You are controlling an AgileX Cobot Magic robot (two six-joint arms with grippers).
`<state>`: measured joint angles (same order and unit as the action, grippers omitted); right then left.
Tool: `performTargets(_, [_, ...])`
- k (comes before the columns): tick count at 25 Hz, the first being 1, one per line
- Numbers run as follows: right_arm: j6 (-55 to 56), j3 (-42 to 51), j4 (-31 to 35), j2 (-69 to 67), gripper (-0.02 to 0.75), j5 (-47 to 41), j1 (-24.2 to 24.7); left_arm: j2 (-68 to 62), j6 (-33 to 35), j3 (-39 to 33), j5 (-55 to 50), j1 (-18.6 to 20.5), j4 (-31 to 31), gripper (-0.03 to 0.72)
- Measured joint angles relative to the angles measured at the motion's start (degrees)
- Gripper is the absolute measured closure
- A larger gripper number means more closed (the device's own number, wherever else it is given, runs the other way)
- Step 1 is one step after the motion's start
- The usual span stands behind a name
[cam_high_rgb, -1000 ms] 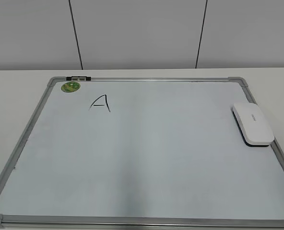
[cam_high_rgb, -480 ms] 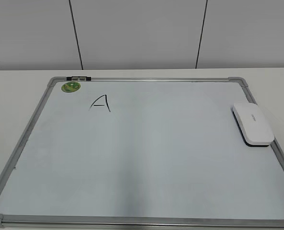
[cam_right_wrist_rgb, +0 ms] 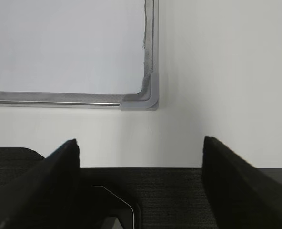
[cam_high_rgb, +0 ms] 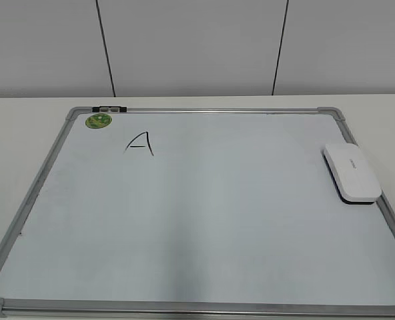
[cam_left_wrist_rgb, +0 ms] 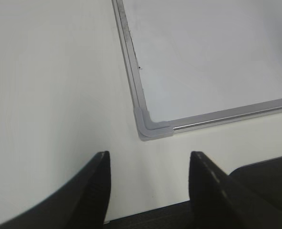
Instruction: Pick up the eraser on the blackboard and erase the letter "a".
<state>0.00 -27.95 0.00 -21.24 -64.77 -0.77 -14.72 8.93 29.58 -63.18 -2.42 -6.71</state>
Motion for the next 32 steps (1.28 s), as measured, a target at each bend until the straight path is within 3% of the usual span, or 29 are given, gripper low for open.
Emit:
performTargets(21, [0.00, 0.00, 0.00, 0.76, 0.148, 0.00, 0.00, 0.85, 0.00, -0.05, 0.12, 0.11, -0.09, 0.300])
performTargets(32, [0.00, 0.00, 0.00, 15.81, 0.148, 0.00, 0.00, 12.53, 0.00, -0.05, 0.12, 3.86, -0.09, 0.300])
